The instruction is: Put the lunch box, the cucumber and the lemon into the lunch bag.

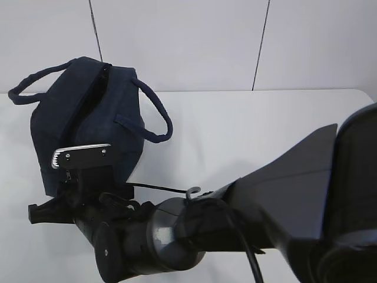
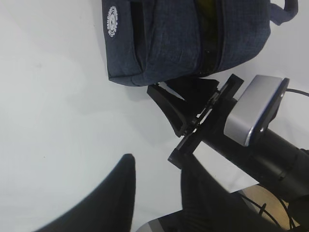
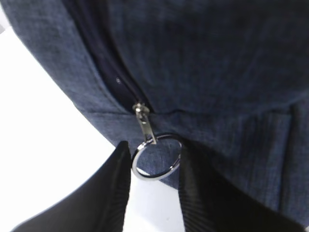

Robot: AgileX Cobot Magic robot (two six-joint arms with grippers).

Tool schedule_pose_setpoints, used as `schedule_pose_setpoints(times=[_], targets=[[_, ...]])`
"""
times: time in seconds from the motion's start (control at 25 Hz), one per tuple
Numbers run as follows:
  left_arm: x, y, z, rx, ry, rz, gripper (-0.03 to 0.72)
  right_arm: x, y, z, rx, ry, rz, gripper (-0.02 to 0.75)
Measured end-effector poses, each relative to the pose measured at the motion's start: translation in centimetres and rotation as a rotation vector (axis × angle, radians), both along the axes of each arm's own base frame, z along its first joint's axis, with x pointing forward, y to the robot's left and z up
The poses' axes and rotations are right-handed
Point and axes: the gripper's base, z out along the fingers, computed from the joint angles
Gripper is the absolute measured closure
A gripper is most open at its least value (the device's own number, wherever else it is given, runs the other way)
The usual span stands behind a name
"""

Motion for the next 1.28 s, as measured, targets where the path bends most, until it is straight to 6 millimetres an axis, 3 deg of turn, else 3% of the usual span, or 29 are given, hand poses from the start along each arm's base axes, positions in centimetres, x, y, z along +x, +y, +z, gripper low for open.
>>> schedule_pose_setpoints(times=[0.64,0.96,1.28], targets=[[0.0,0.0,0.0,0.0,0.0,0.0,0.456,-0.5,0.3,1.2,-0.03,0.053,0.061,0.505],[0.0,0.0,0.0,0.0,0.0,0.0,0.456,-1.2,0.4,1.7,-0.169,0.03,0.195,0.505],[0.0,0.0,0.0,0.0,0.0,0.0,0.456,-0.8,0.3,1.6,-0.167,-0.001,0.158,0.505]])
